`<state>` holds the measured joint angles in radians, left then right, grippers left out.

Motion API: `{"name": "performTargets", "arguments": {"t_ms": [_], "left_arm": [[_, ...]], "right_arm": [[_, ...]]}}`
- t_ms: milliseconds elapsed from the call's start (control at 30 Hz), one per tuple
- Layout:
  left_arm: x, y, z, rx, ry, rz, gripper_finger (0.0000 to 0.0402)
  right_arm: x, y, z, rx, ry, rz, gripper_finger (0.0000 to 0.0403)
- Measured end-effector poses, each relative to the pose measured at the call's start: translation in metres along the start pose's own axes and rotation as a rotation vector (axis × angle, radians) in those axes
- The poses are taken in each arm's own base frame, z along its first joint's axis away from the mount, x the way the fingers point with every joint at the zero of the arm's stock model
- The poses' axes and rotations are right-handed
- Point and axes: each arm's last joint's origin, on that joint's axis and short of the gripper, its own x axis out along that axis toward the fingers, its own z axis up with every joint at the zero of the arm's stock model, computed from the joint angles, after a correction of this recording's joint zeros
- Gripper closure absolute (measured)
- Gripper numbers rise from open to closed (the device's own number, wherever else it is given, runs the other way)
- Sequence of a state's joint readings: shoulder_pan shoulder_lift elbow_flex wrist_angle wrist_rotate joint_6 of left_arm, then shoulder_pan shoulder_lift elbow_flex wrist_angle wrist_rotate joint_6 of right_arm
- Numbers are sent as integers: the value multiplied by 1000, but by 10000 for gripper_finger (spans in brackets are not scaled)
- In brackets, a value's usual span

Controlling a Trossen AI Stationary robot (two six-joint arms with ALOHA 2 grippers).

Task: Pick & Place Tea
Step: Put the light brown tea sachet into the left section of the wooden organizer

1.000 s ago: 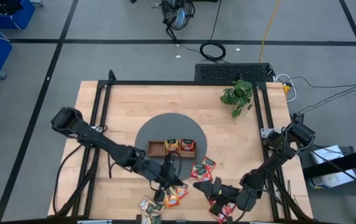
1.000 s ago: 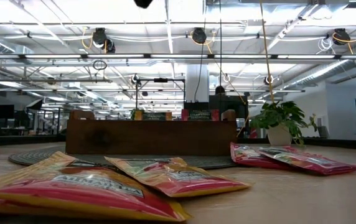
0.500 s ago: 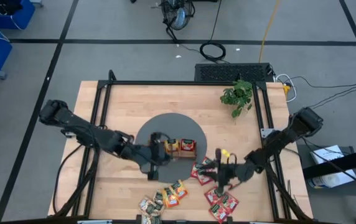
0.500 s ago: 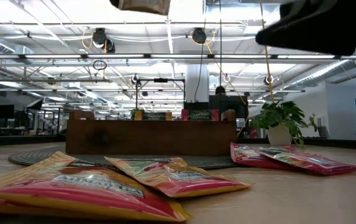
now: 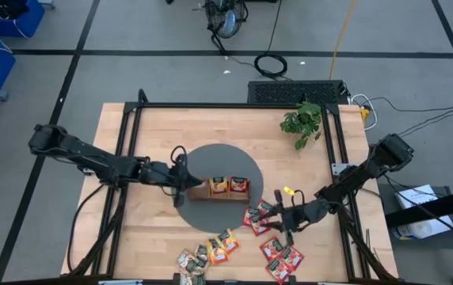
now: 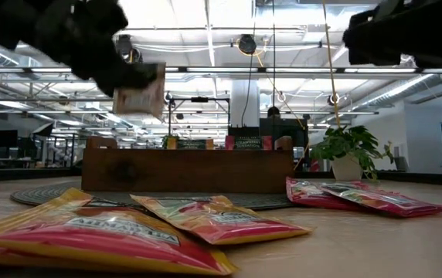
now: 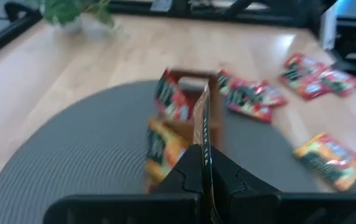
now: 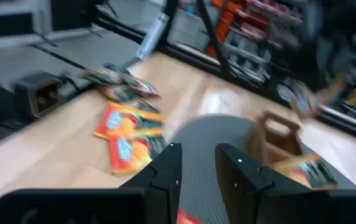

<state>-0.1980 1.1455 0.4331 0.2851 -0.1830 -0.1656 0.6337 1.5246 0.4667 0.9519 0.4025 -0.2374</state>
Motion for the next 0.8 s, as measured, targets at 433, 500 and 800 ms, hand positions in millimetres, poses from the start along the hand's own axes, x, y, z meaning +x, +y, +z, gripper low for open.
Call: {"name": "performTargets", "arguments": {"t_ms": [433, 500, 800], "left_arm": [[5, 18, -25, -62, 21, -7, 399], [8, 18, -27, -54, 25, -10, 398], [23, 21, -40, -71, 83, 18, 399]], "right_arm": [[2, -13, -8, -5, 23, -35, 319], [1, -14, -12, 1, 35, -40, 319], [0, -21, -18, 46, 55, -64, 319]]}}
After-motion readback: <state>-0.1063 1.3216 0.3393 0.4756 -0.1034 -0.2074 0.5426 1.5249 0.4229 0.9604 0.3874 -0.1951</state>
